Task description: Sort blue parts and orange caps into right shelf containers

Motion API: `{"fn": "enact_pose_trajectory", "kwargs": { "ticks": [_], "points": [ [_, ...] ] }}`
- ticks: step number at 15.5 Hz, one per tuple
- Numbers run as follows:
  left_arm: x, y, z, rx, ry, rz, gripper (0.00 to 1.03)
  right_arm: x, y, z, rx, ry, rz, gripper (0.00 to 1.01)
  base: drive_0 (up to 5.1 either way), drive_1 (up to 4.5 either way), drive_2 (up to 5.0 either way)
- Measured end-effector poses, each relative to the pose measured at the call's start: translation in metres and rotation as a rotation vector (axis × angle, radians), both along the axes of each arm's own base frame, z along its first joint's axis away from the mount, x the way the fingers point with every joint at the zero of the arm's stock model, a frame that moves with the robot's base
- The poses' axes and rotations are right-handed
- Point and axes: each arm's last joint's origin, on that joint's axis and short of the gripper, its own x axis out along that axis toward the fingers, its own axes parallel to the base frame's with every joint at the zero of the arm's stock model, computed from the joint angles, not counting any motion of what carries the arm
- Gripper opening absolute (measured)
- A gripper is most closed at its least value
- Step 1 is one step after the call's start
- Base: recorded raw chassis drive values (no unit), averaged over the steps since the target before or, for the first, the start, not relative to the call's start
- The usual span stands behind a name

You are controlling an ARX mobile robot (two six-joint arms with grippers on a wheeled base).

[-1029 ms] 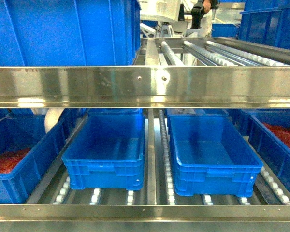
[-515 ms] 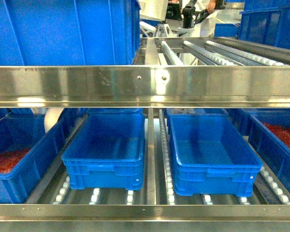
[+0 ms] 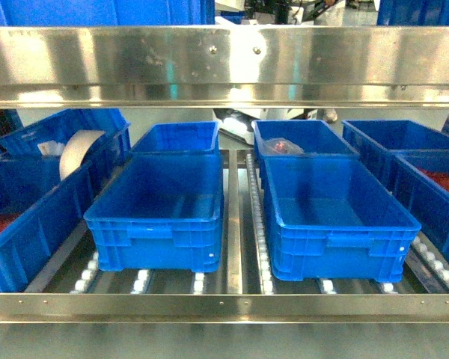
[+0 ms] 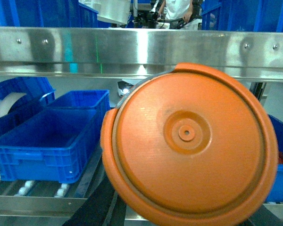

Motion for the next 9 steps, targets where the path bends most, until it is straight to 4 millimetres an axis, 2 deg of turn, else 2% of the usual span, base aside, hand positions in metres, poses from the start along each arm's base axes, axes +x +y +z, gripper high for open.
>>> {"fn": "enact_pose_trajectory", "kwargs": {
  "ticks": [9],
  "points": [
    [0.0, 0.0, 0.0, 0.0, 0.0, 0.0, 0.42, 0.0, 0.0, -0.0001, 0.002, 0.001, 0.0, 0.4, 0.0, 0.0, 0.0]
  ]
}}
